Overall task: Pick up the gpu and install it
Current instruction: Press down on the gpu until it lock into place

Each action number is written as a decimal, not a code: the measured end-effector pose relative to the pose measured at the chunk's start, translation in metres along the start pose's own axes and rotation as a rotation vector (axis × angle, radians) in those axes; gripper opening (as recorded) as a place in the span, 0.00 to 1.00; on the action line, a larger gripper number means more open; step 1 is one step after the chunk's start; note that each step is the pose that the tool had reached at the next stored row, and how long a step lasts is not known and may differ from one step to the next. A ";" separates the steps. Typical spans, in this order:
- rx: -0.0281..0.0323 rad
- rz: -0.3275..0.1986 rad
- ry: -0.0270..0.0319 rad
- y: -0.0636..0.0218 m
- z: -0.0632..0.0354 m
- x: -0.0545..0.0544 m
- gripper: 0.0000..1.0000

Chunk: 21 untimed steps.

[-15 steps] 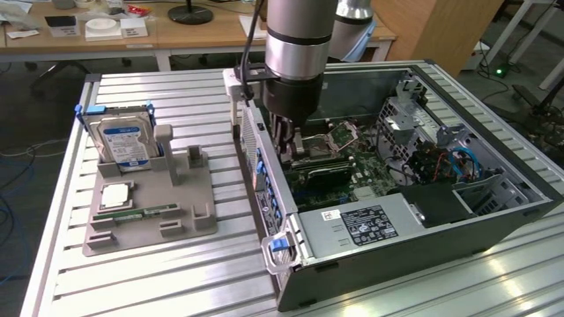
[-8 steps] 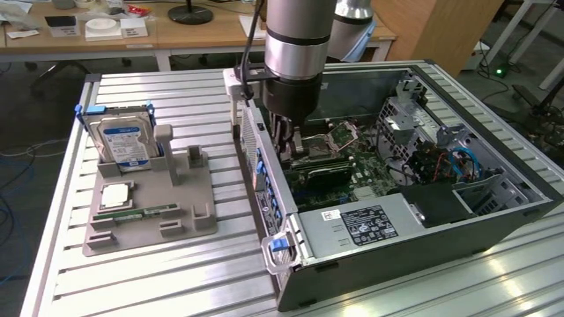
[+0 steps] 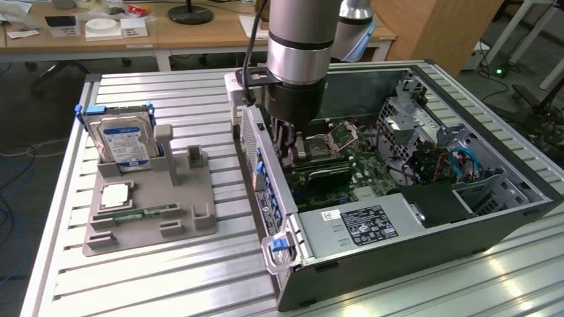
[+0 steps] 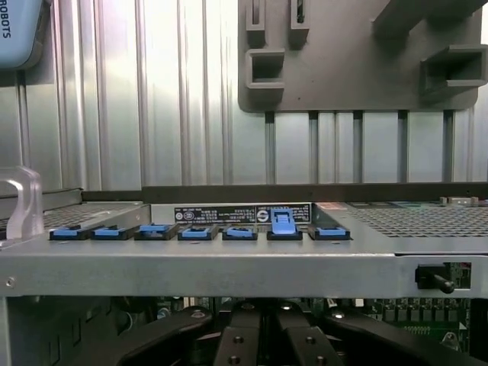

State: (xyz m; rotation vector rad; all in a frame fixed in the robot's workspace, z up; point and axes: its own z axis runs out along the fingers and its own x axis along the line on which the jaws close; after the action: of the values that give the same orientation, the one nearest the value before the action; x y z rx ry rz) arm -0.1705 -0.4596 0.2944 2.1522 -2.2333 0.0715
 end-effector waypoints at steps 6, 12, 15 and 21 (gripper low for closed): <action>-0.0013 0.000 0.0005 0.0000 0.0004 0.000 0.11; -0.0011 0.000 0.0004 0.0003 0.0002 -0.009 0.11; -0.0012 0.000 0.0011 0.0005 0.0000 -0.014 0.11; -0.0028 0.000 0.0016 -0.0024 0.0012 -0.017 0.11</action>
State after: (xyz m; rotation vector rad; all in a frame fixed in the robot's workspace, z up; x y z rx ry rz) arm -0.1675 -0.4423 0.2921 2.1504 -2.2308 0.0700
